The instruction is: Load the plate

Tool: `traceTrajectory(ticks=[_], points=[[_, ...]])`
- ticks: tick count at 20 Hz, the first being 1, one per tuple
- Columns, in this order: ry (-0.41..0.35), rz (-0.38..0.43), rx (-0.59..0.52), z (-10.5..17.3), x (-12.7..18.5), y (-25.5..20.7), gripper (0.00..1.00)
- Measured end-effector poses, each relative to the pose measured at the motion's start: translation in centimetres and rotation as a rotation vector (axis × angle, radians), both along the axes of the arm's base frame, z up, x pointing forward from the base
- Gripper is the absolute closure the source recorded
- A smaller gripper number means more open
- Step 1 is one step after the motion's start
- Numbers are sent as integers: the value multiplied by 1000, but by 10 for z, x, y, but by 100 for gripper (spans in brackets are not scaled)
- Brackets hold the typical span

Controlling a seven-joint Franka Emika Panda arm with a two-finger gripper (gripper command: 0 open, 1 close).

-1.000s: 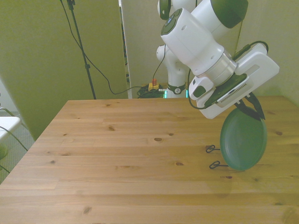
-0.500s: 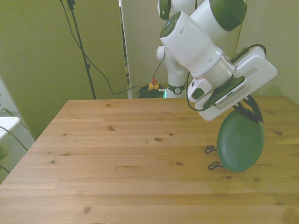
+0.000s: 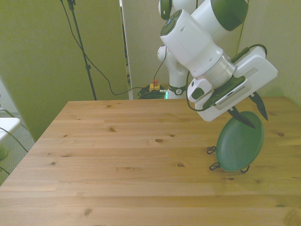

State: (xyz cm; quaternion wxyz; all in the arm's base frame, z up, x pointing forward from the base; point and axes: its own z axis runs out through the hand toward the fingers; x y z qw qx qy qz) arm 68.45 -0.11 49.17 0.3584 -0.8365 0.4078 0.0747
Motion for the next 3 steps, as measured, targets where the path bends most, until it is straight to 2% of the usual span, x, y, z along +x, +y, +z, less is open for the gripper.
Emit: traceTrajectory(ticks=[3], points=[[-24,13,-42,25,-1,-4,0]])
